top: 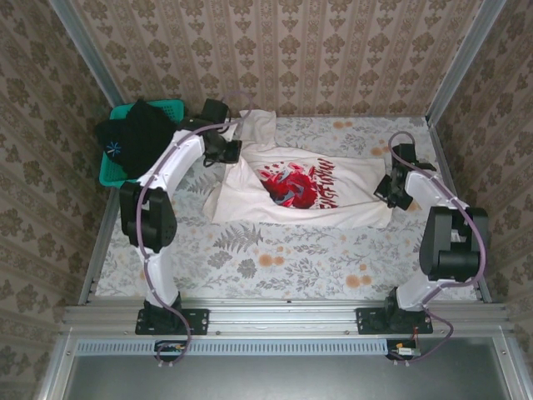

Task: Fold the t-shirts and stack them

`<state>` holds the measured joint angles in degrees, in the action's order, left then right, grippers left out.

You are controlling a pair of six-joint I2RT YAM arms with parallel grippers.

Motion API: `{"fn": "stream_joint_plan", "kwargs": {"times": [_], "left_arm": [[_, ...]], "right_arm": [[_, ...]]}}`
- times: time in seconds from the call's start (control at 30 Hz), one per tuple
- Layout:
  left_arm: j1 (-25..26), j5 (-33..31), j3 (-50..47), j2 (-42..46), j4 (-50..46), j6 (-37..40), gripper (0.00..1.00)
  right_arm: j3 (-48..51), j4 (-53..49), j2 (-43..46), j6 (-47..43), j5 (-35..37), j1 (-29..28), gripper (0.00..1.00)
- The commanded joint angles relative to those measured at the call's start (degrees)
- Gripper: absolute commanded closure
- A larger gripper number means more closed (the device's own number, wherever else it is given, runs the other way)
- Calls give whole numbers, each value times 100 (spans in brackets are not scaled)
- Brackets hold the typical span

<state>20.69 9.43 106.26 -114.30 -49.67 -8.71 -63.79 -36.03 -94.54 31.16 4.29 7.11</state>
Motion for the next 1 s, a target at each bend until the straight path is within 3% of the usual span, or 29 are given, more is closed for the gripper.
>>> {"fn": "stream_joint_plan", "kwargs": {"times": [0.0, 0.23, 0.3, 0.33, 0.37, 0.4, 0.5, 0.6, 0.67, 0.73, 0.87, 0.97], "left_arm": [[-119, 217, 590, -170, -339, 246, 100], [-196, 381, 1643, -1190, -691, 386, 100], [-239, 382, 1863, -1428, -761, 357, 100], [-264, 377, 1979, -1532, -822, 339, 93], [-290, 375, 2013, -1590, -825, 298, 71], [-325, 390, 2006, -1617, -814, 277, 60], [-439, 346, 1801, -1488, -740, 189, 41], [-635, 310, 1103, -967, -275, 59, 23], [-817, 314, 35, -367, 525, -184, 16], [-1020, 646, -1262, 425, 1462, -464, 1], [-999, 650, -3465, 1566, 2496, -853, 0], [-827, 678, -4461, 1850, 2960, -989, 0]], "right_arm": [[-330, 77, -249, -238, -25, 22, 100], [-918, 98, -892, -432, -164, 36, 100], [-1048, 43, -962, -422, -186, 29, 94], [-1113, -31, -976, -438, -214, 27, 88], [-1162, -140, -963, -428, -186, 27, 80], [-1187, -241, -905, -440, -177, 22, 72], [-965, -480, -425, -452, -29, 14, 65], [-196, -458, 371, -356, 83, -99, 56], [402, -419, 802, -226, 143, -252, 55], [968, -343, 1107, -68, 43, -365, 56], [1774, 138, 1439, 147, -187, -404, 59], [1682, 322, 1266, 67, -362, -404, 59]]}}
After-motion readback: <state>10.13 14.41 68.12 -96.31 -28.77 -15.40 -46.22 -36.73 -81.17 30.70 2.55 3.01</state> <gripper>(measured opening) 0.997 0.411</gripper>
